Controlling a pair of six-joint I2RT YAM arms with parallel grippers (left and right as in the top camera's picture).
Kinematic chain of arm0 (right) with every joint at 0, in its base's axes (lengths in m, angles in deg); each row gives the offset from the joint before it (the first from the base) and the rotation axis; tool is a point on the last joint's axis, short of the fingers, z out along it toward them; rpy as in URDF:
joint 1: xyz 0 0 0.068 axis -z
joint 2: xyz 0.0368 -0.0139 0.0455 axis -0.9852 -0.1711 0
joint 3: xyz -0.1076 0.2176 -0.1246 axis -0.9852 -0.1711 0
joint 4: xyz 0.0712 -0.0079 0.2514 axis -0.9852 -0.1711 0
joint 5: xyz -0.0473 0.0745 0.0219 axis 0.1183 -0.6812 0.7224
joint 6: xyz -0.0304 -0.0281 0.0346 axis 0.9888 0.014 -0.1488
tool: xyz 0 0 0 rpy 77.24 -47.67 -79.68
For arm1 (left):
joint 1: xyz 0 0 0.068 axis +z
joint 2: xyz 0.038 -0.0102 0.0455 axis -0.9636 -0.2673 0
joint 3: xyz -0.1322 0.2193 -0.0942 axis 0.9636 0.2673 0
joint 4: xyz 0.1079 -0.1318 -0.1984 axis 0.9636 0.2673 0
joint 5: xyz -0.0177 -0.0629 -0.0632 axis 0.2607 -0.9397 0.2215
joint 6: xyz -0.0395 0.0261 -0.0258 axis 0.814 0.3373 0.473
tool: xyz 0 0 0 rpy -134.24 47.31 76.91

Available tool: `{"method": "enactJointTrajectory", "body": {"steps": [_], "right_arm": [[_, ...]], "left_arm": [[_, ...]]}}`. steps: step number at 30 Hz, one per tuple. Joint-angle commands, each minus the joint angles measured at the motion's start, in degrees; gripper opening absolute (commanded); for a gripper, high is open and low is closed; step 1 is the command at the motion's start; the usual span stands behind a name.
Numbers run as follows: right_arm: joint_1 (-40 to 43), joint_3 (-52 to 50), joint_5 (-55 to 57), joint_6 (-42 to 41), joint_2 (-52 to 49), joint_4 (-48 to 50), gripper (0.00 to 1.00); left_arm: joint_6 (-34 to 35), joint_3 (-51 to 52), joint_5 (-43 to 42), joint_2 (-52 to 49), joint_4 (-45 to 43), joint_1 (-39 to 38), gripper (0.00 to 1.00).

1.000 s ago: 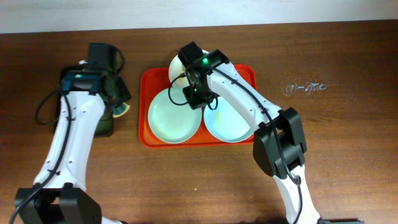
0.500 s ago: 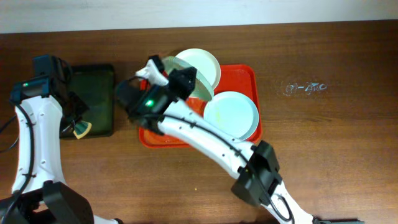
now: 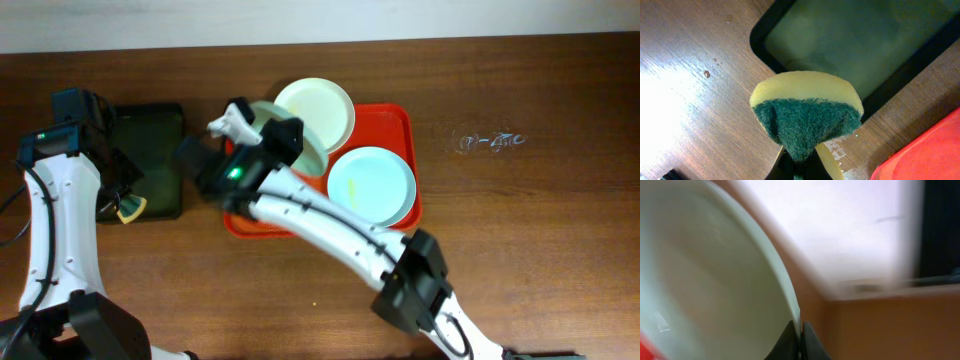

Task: Clean dirty plates on tray and stack at the side
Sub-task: 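Carry the pale green plate with the right gripper to the table's right side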

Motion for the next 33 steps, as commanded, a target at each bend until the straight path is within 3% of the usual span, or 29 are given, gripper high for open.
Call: {"method": "enactJointTrajectory", "body": {"steps": [1, 3, 6, 8, 9, 12, 17, 22, 23, 25, 29, 33], "right_arm": [[9.92, -1.38, -33.79, 0.26, 0.04, 1.60, 0.04], [18.43, -0.61, -41.83, 0.26, 1.20, 1.11, 0.04], [34.42, 0.20, -70.18, 1.44, 2.10, 1.01, 0.04], [45.31, -1.07, -88.80, 8.70, 1.01, 0.50, 0.04], [49.46, -2.40, -91.65, 9.31, 0.83, 0.39, 0.04], [62.47, -10.86, -92.19, 9.31, 0.57, 2.78, 0.04], [74.90, -20.90, -92.21, 8.79, 0.55, 11.96, 0.04], [79.89, -23.74, -90.14, 8.81, 0.55, 15.41, 0.05], [79.89, -23.93, -89.39, 8.83, 0.55, 15.78, 0.11], [79.84, -23.91, -88.63, 7.82, 0.55, 15.58, 0.74], [79.87, -20.81, -91.62, 5.60, 1.42, 10.40, 0.87], [75.84, -11.54, -92.65, 5.64, 6.69, 5.05, 0.91]], "left_arm": [[0.07, -0.68, 0.83, 0.37, 0.13, 0.26, 0.00], [0.07, -0.68, 1.03, 0.37, 0.44, 0.26, 0.00], [0.07, -0.68, 1.01, 0.37, 0.46, 0.26, 0.00], [0.07, -0.68, 1.03, 0.35, 0.44, 0.26, 0.00], [0.07, -0.68, 1.03, 0.33, 0.44, 0.26, 0.00], [0.09, -0.68, 1.01, 0.26, 0.39, 0.26, 0.00], [0.09, -0.68, 0.98, 0.15, 0.02, 0.26, 0.00], [0.09, -0.68, 0.98, 0.11, -0.66, 0.26, 0.00], [0.09, -0.68, 0.98, 0.11, -0.76, 0.26, 0.00], [0.09, -0.68, 0.98, 0.11, -0.83, 0.26, 0.00], [0.09, -0.68, 0.98, 0.11, -0.90, 0.26, 0.00], [0.09, -0.68, 0.72, 0.11, -1.16, 0.26, 0.00]]}}
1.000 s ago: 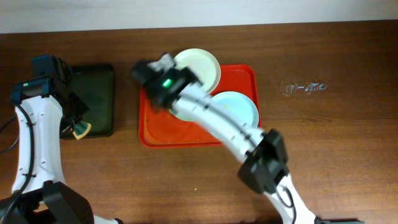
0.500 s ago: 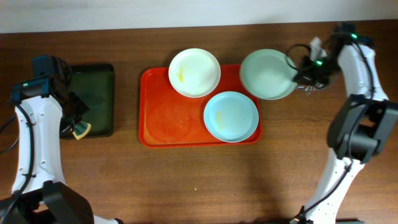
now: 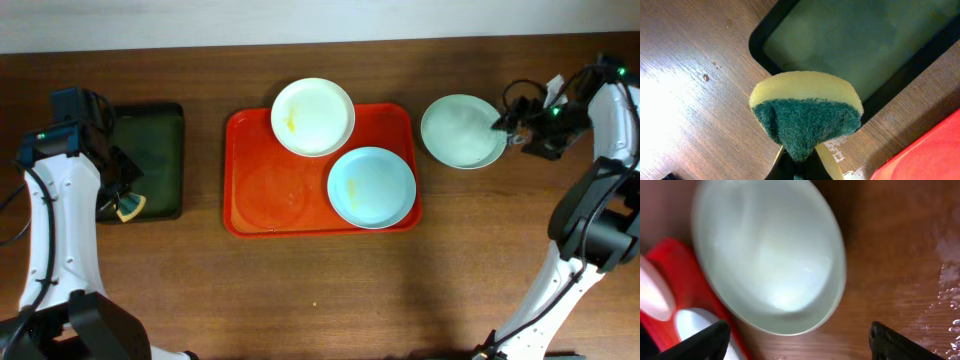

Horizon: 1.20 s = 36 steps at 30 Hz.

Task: Clean dirty plates on tray and stack at the side
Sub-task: 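Carry the pale green plate with the right gripper to the table's right side, then move the right gripper to the white plate rim and grip it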

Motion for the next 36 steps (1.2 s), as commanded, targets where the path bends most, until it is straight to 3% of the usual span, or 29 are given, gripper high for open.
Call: {"method": "enactJointTrajectory", "body": {"steps": [1, 7, 10, 15, 16, 19, 22, 24, 26, 27, 28, 32, 36], "right_arm": [[-5.66, 6.93, -4.07, -0.24, 6.93, -1.07, 0.94], [-23.65, 6.19, -5.79, -0.98, 3.50, 9.94, 0.99], [-32.13, 6.19, 7.17, -10.75, -1.07, 13.53, 0.98], [-41.24, 6.19, 21.33, -16.33, -5.99, 17.62, 0.99], [-42.27, 6.19, 24.28, -16.63, -6.73, 18.53, 0.95], [-44.02, 6.19, 26.16, -15.47, -8.72, 21.07, 0.72], [-44.61, 6.19, 26.08, -15.30, -11.76, 21.90, 0.67], [-44.61, 6.19, 23.78, -15.28, -12.39, 21.92, 0.55], [-44.68, 6.21, 21.38, -15.23, -12.39, 22.53, 0.53], [-44.68, 6.19, 19.82, -15.26, -12.39, 22.32, 0.39], [-44.72, 6.21, 17.97, -15.28, -12.39, 22.10, 0.18], [-45.90, 6.23, 7.10, -15.08, -11.91, 21.24, 0.10], [-48.02, 6.25, 5.95, -15.10, -10.08, 16.17, 0.10]], "left_arm": [[0.09, -0.68, 0.42, 0.11, -0.28, 0.24, 0.00], [0.09, -0.68, 0.37, 0.07, -1.22, 0.24, 0.00], [0.09, -0.68, 0.39, 0.07, -1.22, 0.24, 0.00], [0.09, -0.66, 0.37, 0.07, -1.18, 0.24, 0.00], [0.09, -0.66, 0.37, 0.07, -1.18, 0.24, 0.00], [0.09, -0.66, 0.37, 0.07, -1.18, 0.24, 0.00], [0.09, -0.66, 0.37, 0.07, -1.18, 0.24, 0.00], [0.09, -0.66, 0.37, 0.07, -1.20, 0.24, 0.00], [0.09, -0.66, 0.37, 0.07, -1.40, 0.24, 0.00], [0.09, -0.66, 0.37, 0.07, -1.42, 0.24, 0.00], [0.09, -0.66, 0.37, 0.07, -1.40, 0.24, 0.00], [0.09, -0.66, 0.37, 0.07, -1.40, 0.24, 0.00], [0.09, -0.66, -0.57, 0.07, -1.27, 0.24, 0.00]]}}
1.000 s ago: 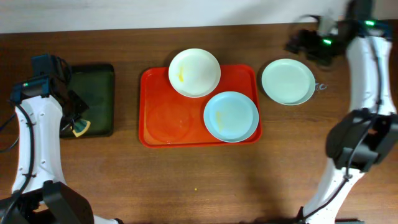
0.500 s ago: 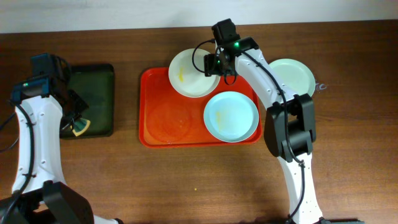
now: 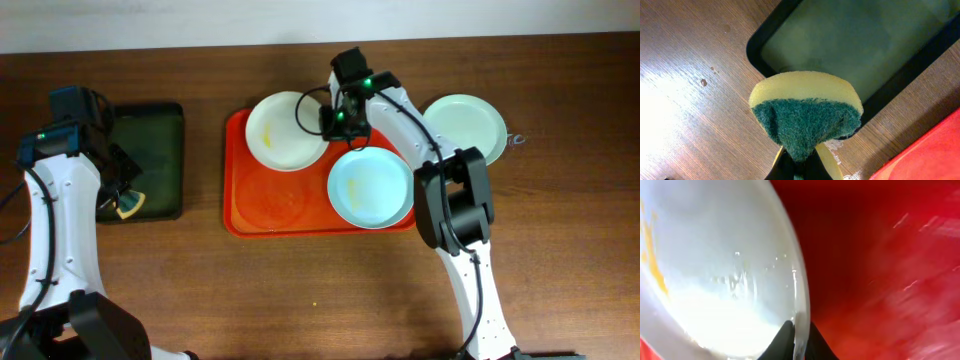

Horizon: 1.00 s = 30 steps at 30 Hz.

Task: Clean dirty plates on tray and stack at the side
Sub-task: 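Move the right gripper to the white plate rim and grip it, then scrub the white plate with the sponge in the left gripper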

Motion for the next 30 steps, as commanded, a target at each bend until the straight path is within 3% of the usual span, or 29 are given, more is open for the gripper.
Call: {"method": "enactJointTrajectory", "body": {"steps": [1, 2, 3, 6, 9, 12, 15, 17, 18, 21, 30], "right_arm": [[-2.51, 0.02, -2.86, -0.11, 1.73, -3.78, 0.10], [-3.02, 0.02, -2.54, -0.09, 1.73, -5.79, 0.11], [-3.67, 0.02, -1.14, -0.11, 1.62, -7.34, 0.20], [-4.46, 0.02, 5.79, 0.42, 1.62, -5.90, 0.75], [-4.42, 0.02, 7.93, 8.83, 1.62, -1.64, 0.81], [-4.52, -0.02, 8.09, 6.29, 0.76, -0.63, 0.80], [-4.61, -0.04, 7.80, 1.14, -0.76, -2.01, 0.64], [-5.11, -0.04, 6.08, 0.94, -1.33, -2.58, 0.48], [-5.42, -0.04, 5.92, 0.94, -1.38, -2.62, 0.35], [-7.04, -0.04, 5.95, 0.96, -1.38, -3.34, 0.10], [-9.84, -0.04, 7.26, 3.10, -1.38, -6.12, 0.08]], "left_arm": [[0.09, -0.66, -1.95, 0.09, 0.00, 0.26, 0.00], [0.09, -0.66, -3.85, 0.09, -0.15, 0.24, 0.00], [0.09, -0.66, -5.38, 0.09, -0.33, 0.24, 0.00], [0.07, -0.66, -5.86, 0.09, -0.35, 0.24, 0.00], [0.09, -0.02, -5.86, 0.09, -0.52, 0.24, 0.00], [0.09, 3.58, -6.29, 0.09, -2.89, 0.24, 0.00], [-0.02, 5.27, -6.75, 0.09, -4.24, 0.20, 0.00], [-4.04, 5.27, -10.95, 0.09, -6.21, 0.20, 0.00], [-6.34, 5.27, -13.99, 0.09, -7.63, 0.13, 0.00], [-7.06, 5.27, -17.64, 0.09, -9.81, -1.70, 0.00], [-6.27, 6.29, -18.23, -2.89, -19.50, -17.00, 0.00]]}}
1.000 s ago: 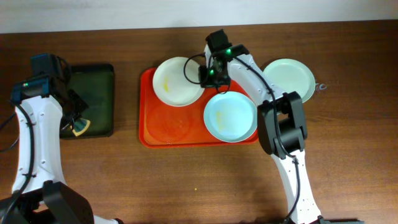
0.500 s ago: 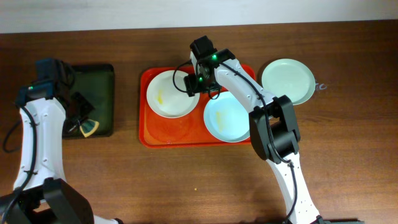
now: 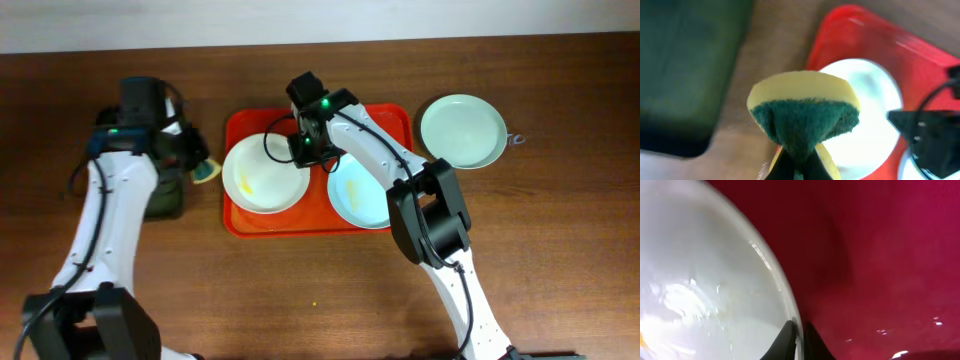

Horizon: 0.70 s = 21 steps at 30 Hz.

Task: Clean dirty plates on tray and stack at the side
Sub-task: 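Scrub the white plate with the sponge in the left gripper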

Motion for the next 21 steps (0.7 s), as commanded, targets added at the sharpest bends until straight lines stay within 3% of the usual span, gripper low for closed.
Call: {"method": "enactJointTrajectory", "body": {"steps": [1, 6, 12, 16, 21], "right_arm": [[-0.74, -0.20, 0.57, 0.90, -1.38, -1.60, 0.07], [1.64, -0.15, 0.61, 0.92, -1.20, -4.44, 0.08], [5.27, -0.13, -0.72, 0.50, -1.20, -8.20, 0.14], [5.25, -0.13, -0.72, 0.46, -1.20, -8.57, 0.15], [5.20, -0.13, -0.66, 0.48, -1.27, -8.15, 0.15]], "left_arm": [[0.61, 0.81, -1.07, -3.43, -3.39, -3.63, 0.00], [2.36, 0.81, -4.09, -12.44, -7.61, -9.40, 0.00], [2.40, 0.81, -4.02, -15.52, -11.50, -14.16, 0.00], [7.82, 0.81, -3.19, -20.28, -14.58, -16.02, 0.00], [7.78, 0.81, -6.56, -24.17, -17.99, -16.72, 0.00]]}}
